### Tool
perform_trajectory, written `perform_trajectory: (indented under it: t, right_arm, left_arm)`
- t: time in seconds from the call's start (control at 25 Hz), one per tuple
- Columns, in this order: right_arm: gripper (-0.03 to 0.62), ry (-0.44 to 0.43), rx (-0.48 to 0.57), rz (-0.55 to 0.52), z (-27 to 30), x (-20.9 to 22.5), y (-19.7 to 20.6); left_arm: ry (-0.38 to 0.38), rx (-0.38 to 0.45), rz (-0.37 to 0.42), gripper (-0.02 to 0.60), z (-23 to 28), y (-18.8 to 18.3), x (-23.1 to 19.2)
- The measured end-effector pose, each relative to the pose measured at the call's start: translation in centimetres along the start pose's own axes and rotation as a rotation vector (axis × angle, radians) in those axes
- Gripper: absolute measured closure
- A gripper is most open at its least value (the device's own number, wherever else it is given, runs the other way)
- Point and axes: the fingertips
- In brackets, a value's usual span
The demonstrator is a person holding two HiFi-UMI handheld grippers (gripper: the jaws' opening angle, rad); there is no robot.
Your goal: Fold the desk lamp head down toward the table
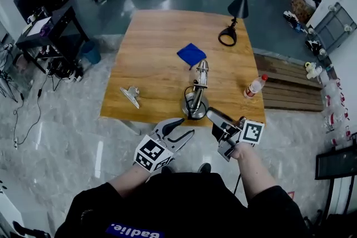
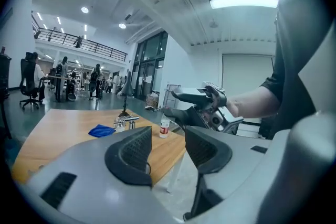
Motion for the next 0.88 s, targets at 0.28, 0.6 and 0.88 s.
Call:
perform_trajectory:
  t: [0.28, 0.6, 0.88]
  right_arm:
    - [0.398, 0.085, -0.093, -0.337, -2.8, -3.7, 0.9]
    - [0.536, 0.188, -0.101, -0.684, -6.4, -4.6, 0.7]
    - [0.588, 0.197, -0.101, -0.825, -7.5, -5.9, 1.7]
  left_arm:
    - [0.024, 0.045, -0.039, 0.376, 0.1, -4.1, 3.7]
    - [-0.025, 0.096, -0.048, 0.387, 1.8, -6.3, 5.7]
    - [-0.048, 0.144, -0.058, 0.513, 1.9, -7.6, 6.6]
Point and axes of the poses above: the fingertips, and each gripper's own axes: z forward along the fingers, x to its right, y out of its underside, and after that the axes turned 4 degrees about -x, right-handed
